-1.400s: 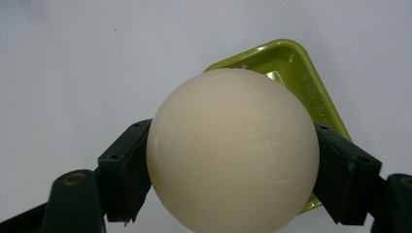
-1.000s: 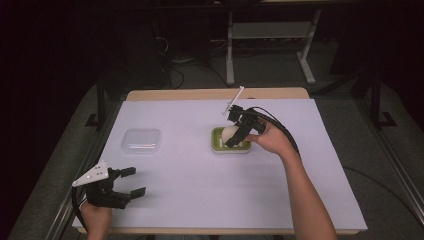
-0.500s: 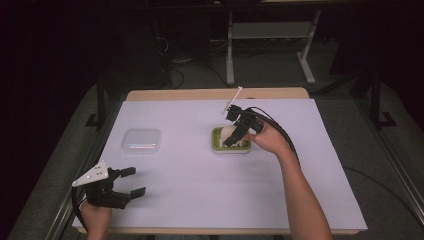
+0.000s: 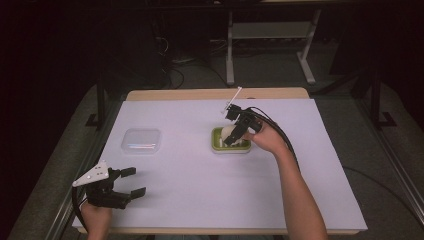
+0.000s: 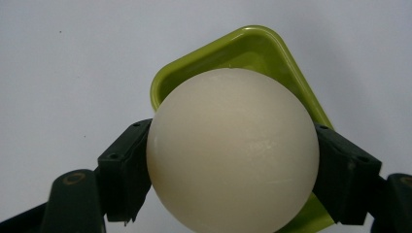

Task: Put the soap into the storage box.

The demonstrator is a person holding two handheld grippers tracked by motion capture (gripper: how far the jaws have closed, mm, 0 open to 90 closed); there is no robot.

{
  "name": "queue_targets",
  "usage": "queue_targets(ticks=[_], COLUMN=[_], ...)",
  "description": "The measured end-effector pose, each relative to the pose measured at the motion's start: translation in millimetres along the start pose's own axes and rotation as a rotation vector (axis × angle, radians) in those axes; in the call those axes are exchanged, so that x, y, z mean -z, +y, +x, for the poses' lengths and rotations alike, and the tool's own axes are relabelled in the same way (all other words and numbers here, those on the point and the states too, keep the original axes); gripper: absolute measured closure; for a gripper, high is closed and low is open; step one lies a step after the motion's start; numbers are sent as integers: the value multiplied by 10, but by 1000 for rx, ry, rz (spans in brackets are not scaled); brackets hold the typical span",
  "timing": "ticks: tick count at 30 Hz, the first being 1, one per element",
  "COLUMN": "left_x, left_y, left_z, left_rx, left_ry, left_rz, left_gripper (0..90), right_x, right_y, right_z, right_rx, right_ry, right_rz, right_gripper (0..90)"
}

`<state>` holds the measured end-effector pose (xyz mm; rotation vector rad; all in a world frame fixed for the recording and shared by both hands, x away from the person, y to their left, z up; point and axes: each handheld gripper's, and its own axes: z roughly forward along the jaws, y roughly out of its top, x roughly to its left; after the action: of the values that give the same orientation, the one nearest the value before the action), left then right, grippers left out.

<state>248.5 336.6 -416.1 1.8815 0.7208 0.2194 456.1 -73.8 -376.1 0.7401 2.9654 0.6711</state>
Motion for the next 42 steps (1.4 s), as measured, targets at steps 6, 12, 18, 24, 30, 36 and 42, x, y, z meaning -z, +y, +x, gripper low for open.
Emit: queue_targets(ticks=[6, 12, 18, 24, 30, 36, 42], left_x=[-1, -1, -3, -1, -2, 3, 4], left_y=[1, 0, 0, -2, -1, -2, -2], left_z=[0, 1, -2, 1, -1, 3, 5], left_rx=[-1, -1, 1, 2, 0, -2, -1], left_ry=[-1, -2, -1, -1, -2, 0, 0], left_rz=[-1, 0, -2, 0, -2, 2, 3], left_gripper=[130, 130, 130, 131, 130, 131, 131], right_x=[-21, -66, -102, -144, -171, -195, -230], right_y=[5, 1, 5, 4, -4, -15, -14], right_z=[-13, -34, -51, -62, -79, -83, -89], right_rx=[-13, -19, -32, -40, -52, -63, -68], right_ry=[-8, -14, -11, -15, -19, -20, -24], right_rz=[6, 9, 13, 24, 24, 29, 33], right_gripper=[233, 233, 233, 233, 233, 233, 233])
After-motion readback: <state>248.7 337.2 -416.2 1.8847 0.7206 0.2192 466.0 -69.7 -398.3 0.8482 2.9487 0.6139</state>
